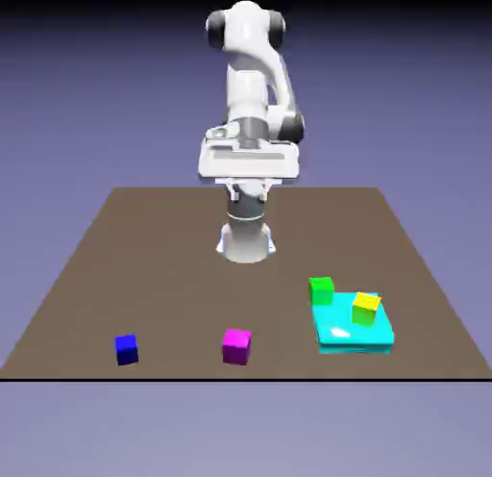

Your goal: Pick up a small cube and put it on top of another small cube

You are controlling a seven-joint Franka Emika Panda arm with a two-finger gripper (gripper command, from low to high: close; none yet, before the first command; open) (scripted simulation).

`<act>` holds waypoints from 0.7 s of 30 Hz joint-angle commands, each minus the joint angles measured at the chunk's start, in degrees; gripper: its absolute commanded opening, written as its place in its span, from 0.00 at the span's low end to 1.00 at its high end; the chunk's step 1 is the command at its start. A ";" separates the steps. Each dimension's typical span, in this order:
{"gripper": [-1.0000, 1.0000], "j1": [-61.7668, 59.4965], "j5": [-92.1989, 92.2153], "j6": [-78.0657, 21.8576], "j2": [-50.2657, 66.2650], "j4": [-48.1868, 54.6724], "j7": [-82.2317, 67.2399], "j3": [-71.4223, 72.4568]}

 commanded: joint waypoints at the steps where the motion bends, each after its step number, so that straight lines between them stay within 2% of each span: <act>1: 0.50 -1.03 0.28 -1.10 2.08 1.39 1.40 -0.08; 21: 0.50 -21.67 5.97 -23.13 43.61 29.19 29.29 -1.64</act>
